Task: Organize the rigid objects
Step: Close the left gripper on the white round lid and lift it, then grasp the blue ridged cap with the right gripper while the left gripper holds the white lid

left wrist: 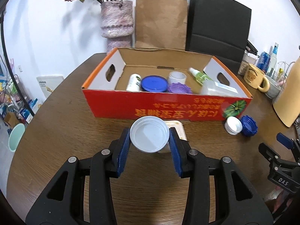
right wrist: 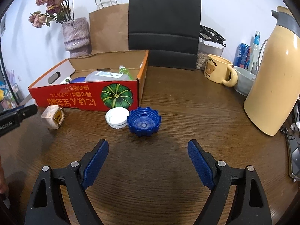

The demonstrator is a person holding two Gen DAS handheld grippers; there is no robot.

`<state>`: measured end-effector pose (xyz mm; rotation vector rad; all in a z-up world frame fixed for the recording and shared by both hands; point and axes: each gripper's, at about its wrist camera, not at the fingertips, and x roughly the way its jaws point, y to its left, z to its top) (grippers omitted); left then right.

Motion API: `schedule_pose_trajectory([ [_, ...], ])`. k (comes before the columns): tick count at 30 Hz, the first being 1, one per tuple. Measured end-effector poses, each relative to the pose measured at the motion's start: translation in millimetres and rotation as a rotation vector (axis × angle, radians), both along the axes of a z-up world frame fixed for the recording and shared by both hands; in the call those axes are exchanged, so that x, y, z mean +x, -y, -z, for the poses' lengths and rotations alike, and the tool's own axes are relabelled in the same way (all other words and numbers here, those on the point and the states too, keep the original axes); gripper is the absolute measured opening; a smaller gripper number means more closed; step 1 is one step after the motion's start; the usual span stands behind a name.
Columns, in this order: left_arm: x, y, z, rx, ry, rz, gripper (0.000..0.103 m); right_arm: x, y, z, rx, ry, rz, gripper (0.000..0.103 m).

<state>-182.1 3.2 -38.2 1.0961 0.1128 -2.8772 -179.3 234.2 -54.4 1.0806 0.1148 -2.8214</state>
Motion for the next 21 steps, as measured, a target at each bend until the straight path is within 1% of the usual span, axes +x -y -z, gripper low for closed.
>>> schedule_pose_trajectory([
  [4,-4.0,12.1,-1.4,-0.005,-0.007,-0.017,0.037,-7.9,-4.2,2.2,0.006,0.014,0.006,0.090],
  [9,-7.6,25.1,-2.2,-0.006,-0.010,-0.037,0.037,-21.9,-7.7,7.7,0.002,0.052,0.000,0.090],
  [18,-11.4,40.7,-1.9,-0.005,-0.012,-0.052,0.037,-44.7,-0.4,15.9,0.026,0.097,-0.023,0.090],
  [21,-12.0,43.7,-1.6,-0.003,-0.011,-0.056,0.037,-57.1,2.7,21.9,0.027,0.142,-0.043,0.090],
])
